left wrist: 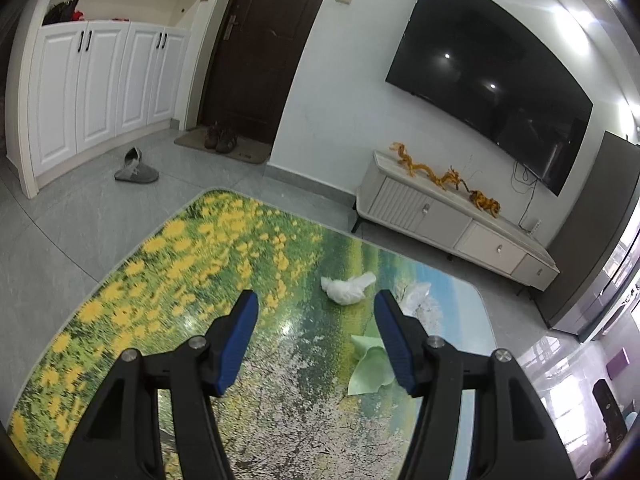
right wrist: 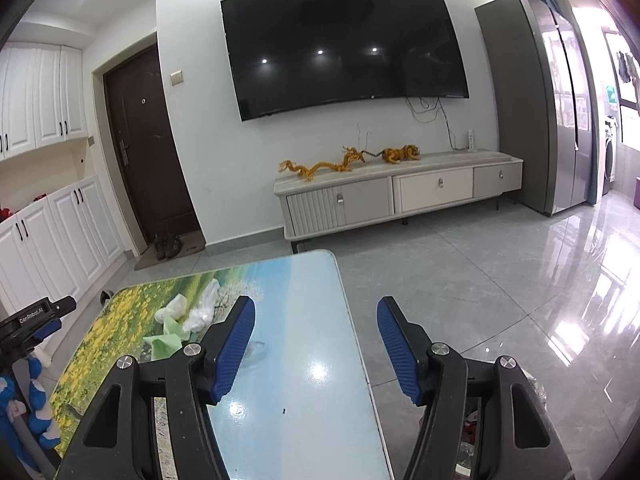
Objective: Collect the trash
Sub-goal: 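Return both tools from the bin to the table, then grasp the green cloth with the left tool while the right tool grasps the clear plastic bag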
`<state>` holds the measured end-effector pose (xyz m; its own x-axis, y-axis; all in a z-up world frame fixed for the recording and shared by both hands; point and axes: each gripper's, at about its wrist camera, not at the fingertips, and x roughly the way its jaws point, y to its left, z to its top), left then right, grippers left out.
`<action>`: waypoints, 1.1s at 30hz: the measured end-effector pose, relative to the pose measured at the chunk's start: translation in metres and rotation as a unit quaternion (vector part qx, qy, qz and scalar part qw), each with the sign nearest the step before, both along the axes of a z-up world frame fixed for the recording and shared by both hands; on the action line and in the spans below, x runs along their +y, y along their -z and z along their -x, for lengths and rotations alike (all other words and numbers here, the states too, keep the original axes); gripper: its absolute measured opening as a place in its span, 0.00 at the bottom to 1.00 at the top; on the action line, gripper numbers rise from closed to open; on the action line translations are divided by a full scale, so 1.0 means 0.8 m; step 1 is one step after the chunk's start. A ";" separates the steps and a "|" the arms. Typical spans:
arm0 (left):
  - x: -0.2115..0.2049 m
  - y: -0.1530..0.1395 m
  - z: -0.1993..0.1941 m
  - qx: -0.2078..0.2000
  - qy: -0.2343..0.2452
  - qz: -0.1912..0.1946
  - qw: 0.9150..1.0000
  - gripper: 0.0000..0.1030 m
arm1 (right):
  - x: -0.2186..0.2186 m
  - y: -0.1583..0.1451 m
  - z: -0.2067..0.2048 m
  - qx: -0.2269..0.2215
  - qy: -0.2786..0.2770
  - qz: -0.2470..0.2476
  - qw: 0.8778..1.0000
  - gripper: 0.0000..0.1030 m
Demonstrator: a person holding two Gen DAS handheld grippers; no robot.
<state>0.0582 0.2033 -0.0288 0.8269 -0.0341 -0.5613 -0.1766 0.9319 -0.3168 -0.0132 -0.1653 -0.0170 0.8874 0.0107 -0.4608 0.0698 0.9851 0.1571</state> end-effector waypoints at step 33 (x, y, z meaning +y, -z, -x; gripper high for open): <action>-0.091 0.132 -0.133 0.120 0.118 -0.002 0.986 0.55 | 0.074 0.078 -0.144 0.092 -0.155 -0.033 0.983 0.59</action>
